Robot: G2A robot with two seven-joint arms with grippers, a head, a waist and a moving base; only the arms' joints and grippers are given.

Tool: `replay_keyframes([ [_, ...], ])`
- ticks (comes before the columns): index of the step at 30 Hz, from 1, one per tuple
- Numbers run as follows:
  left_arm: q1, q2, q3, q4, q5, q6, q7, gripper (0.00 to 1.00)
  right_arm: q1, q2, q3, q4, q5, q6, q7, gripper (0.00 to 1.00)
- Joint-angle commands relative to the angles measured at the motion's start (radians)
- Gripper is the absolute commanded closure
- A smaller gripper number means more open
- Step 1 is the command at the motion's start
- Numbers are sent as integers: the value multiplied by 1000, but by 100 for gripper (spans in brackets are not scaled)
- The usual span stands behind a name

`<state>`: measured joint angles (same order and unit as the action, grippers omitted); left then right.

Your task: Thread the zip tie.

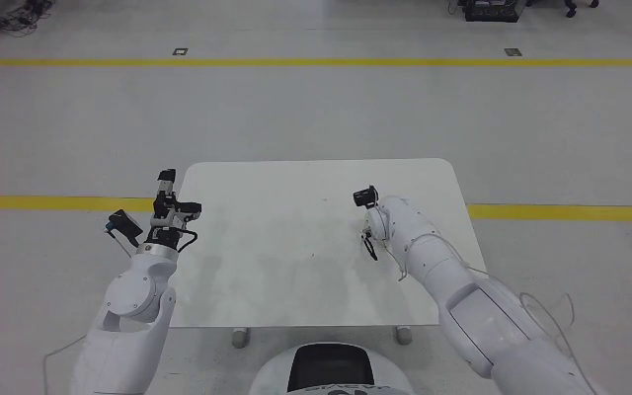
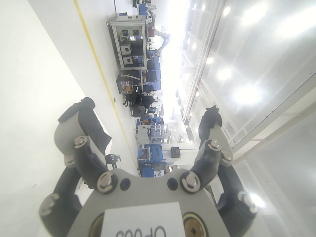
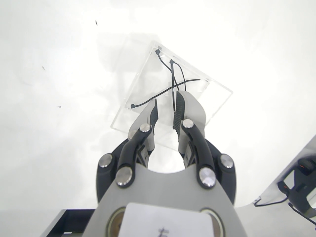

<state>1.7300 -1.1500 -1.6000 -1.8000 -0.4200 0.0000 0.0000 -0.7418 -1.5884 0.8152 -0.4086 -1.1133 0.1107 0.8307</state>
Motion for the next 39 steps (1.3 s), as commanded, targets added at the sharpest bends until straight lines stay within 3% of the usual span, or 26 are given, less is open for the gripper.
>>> replay_keyframes([
  [1, 0, 0, 0, 0, 0, 0, 0, 0, 4, -5, -2, 15, 1, -1, -9, 83],
  [17, 0, 0, 0, 0, 0, 0, 0, 0, 29, -39, -23, 108, -8, 6, -58, 84],
  [39, 0, 0, 0, 0, 0, 0, 0, 0, 51, -58, -17, 175, 15, -34, -81, 86],
])
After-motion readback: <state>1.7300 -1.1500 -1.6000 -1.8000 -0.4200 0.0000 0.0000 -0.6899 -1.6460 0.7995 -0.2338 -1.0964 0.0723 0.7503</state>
